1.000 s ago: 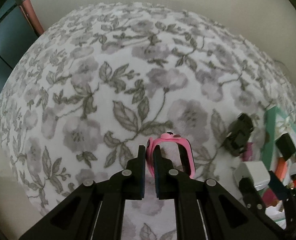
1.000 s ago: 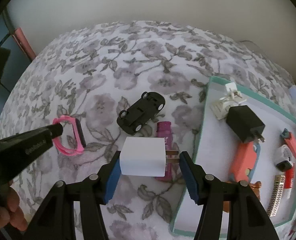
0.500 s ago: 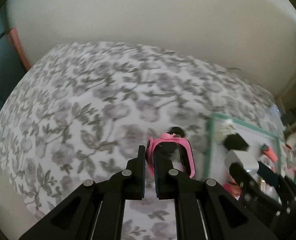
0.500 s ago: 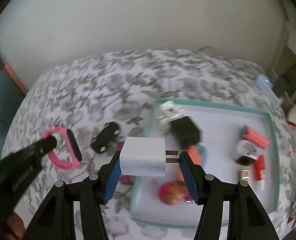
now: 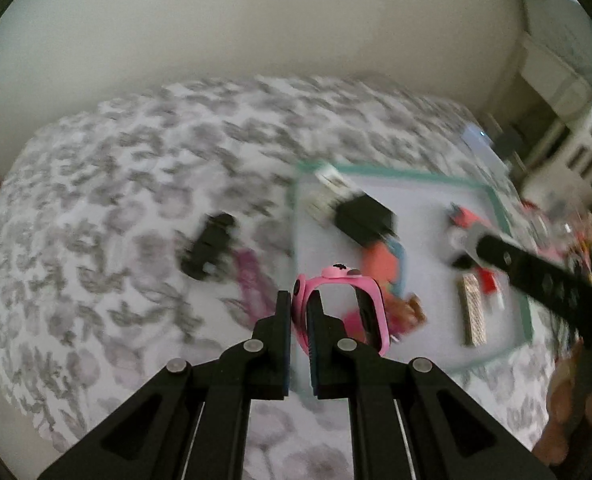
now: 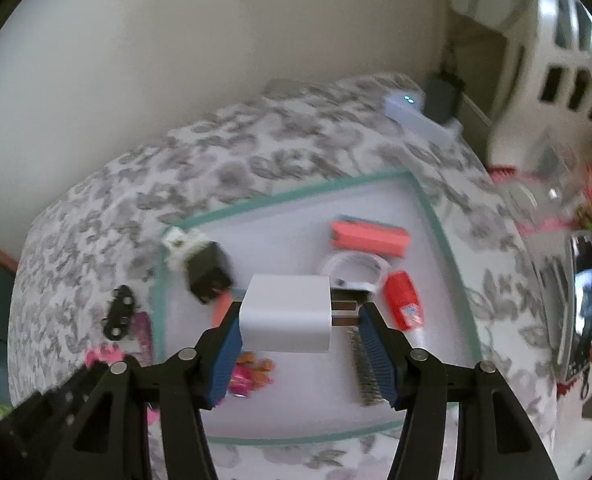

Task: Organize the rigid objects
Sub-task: 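Carry the watch band and cube charger into the tray and open both tools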

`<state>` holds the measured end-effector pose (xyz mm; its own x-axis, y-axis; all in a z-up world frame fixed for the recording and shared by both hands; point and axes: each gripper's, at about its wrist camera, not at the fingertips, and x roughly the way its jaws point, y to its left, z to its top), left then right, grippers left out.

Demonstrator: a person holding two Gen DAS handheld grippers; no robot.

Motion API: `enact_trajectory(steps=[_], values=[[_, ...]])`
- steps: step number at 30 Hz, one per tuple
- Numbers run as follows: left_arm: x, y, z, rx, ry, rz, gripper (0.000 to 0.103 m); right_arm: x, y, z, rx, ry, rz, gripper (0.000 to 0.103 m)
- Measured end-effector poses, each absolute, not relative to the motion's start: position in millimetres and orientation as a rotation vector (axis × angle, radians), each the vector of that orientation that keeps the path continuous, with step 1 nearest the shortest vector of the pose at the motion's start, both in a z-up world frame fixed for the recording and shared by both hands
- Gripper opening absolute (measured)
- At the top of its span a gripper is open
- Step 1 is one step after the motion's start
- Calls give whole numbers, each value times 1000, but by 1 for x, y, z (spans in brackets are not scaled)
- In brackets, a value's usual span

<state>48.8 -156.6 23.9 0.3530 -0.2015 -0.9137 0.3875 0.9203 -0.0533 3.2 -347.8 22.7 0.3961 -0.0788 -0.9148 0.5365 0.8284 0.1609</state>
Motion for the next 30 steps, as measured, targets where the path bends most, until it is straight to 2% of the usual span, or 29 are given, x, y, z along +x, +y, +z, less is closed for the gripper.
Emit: enact_trajectory(steps=[14,30], values=[[23,-201,-30,309,1310,-463,8,6,-347,-24,460,1273,-387,61],[49,-208,-64,293,1341,-376,8,13,-333,-38,422,1329,-346,61]])
